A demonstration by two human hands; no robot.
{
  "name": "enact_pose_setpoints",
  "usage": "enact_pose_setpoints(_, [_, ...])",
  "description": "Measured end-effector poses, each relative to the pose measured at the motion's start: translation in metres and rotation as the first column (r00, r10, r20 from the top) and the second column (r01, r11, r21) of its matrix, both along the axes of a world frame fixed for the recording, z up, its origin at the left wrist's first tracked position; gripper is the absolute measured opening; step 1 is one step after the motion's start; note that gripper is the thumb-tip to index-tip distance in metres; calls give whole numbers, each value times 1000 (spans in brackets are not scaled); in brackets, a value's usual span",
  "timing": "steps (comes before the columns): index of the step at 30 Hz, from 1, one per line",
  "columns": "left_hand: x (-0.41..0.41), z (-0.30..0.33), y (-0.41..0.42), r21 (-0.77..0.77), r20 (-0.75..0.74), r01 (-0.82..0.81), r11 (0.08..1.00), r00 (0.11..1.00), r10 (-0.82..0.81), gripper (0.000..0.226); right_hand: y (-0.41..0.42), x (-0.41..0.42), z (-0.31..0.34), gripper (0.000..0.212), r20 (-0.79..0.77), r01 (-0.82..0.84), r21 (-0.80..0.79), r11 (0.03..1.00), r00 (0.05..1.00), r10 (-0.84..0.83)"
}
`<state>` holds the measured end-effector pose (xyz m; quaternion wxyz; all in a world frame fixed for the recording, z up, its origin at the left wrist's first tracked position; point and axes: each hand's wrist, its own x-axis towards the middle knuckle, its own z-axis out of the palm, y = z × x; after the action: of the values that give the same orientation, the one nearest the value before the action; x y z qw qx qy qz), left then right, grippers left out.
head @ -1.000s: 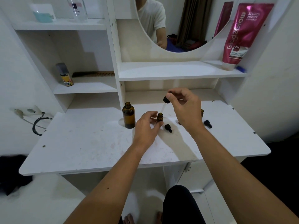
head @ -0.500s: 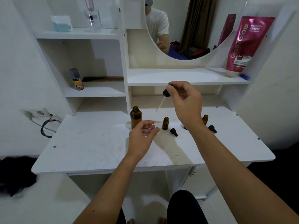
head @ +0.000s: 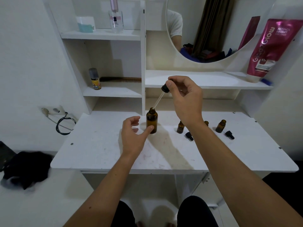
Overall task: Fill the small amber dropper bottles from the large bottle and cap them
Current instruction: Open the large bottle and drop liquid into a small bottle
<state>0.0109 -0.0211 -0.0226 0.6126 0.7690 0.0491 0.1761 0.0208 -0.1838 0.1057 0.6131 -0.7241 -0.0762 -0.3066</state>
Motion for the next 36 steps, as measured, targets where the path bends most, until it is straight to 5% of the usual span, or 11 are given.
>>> enact_pose_setpoints(5, [11,0,-6,15,-79,116,993,990,-114,63,6,8,0,17,0,-2,-15,1000,1000,2])
enact_pose_setpoints(36, [16,-2,-6,50,-36,143,988,989,-141,44,15,24,-53,21,-155,-86,-204,975,986,54])
